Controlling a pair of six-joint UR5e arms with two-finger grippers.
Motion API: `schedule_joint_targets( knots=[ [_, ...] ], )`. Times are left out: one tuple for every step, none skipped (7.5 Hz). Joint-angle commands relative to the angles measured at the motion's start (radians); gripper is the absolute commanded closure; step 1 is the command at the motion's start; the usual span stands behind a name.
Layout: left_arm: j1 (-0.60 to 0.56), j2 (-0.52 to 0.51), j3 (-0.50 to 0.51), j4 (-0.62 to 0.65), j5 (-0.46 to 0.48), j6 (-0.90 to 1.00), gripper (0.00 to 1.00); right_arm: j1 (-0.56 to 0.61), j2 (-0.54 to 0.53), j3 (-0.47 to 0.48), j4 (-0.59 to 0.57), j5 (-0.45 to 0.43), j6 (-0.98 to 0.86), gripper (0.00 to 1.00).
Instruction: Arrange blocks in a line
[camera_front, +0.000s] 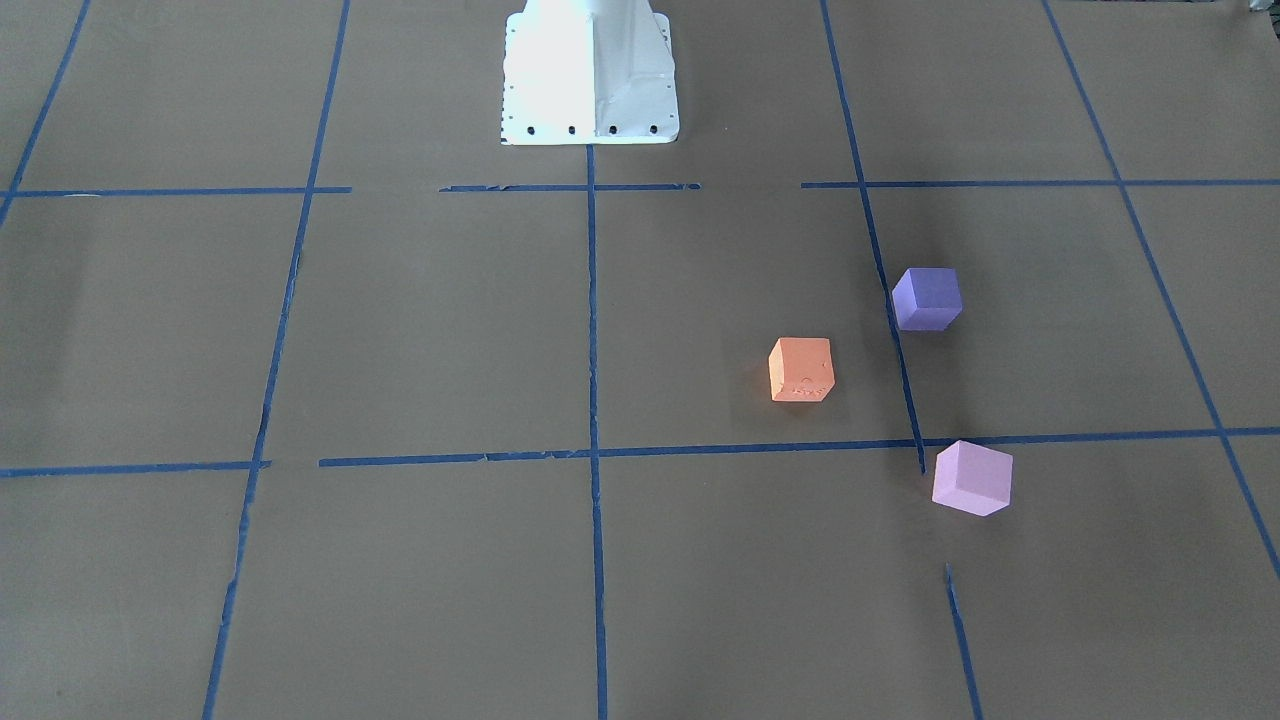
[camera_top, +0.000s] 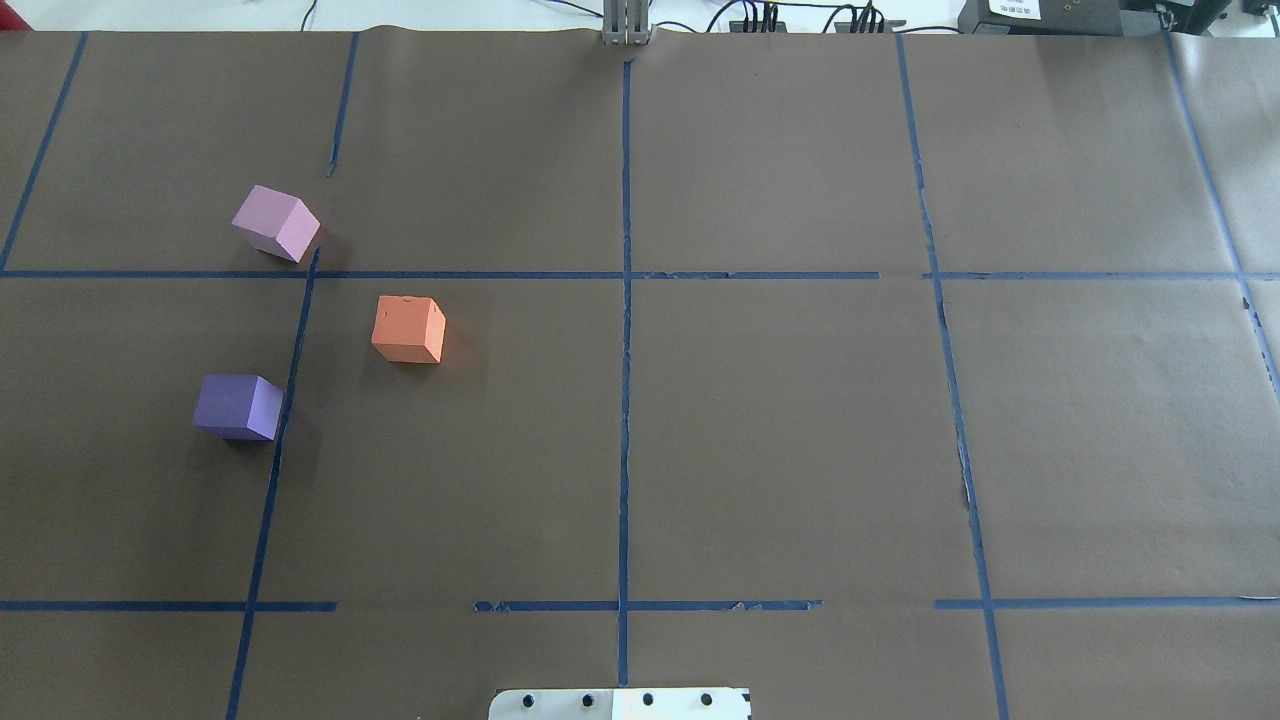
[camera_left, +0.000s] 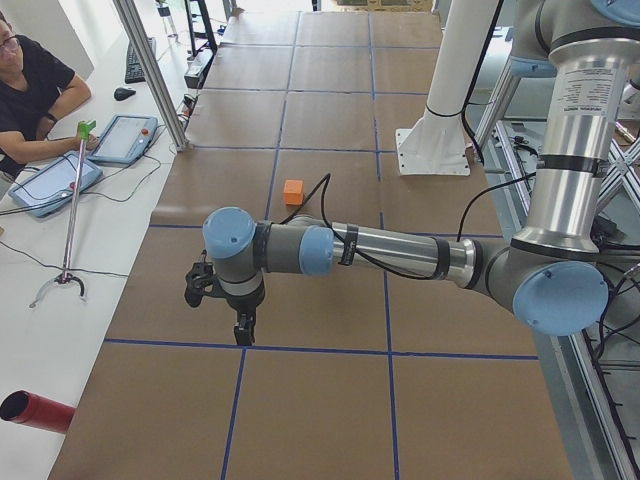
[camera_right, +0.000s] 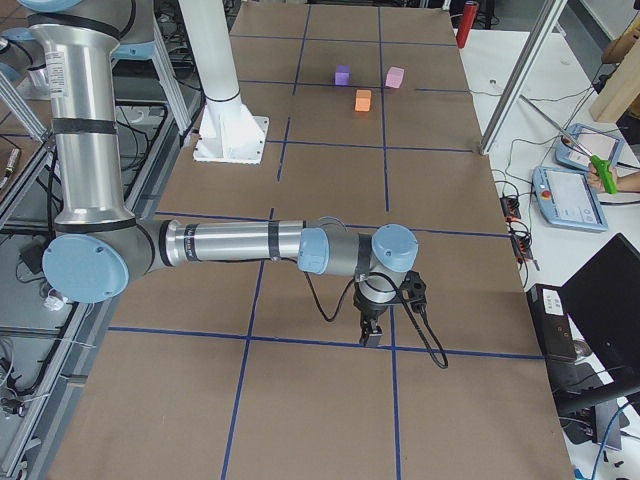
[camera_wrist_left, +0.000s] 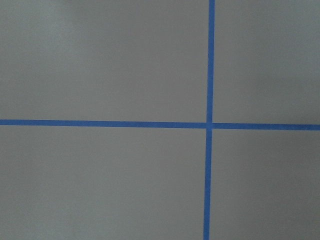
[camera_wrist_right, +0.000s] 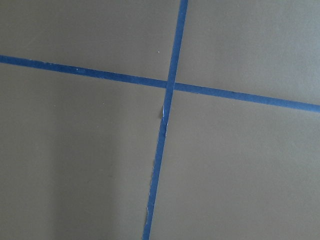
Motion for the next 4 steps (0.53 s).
schedule_joint_targets(
  knots=[
    [0.11,-0.088,-0.052,0.095,-0.001,-0.025,0.0,0.0,0.001,0.0,0.0,0.0,0.0,0.0],
    [0.157,-0.127,-0.064,0.121,-0.001,-0.077,0.0,-0.001,0.0,0.0,0.0,0.0,0.0,0.0],
    [0.173,-0.184,-0.055,0.108,-0.006,-0.087,0.0,0.0,0.0,0.0,0.0,0.0,0.0,0.0],
    [0.231,-0.227,-0.063,0.113,-0.007,-0.101,0.0,0.0,0.0,0.0,0.0,0.0,0.0,0.0]
  ],
)
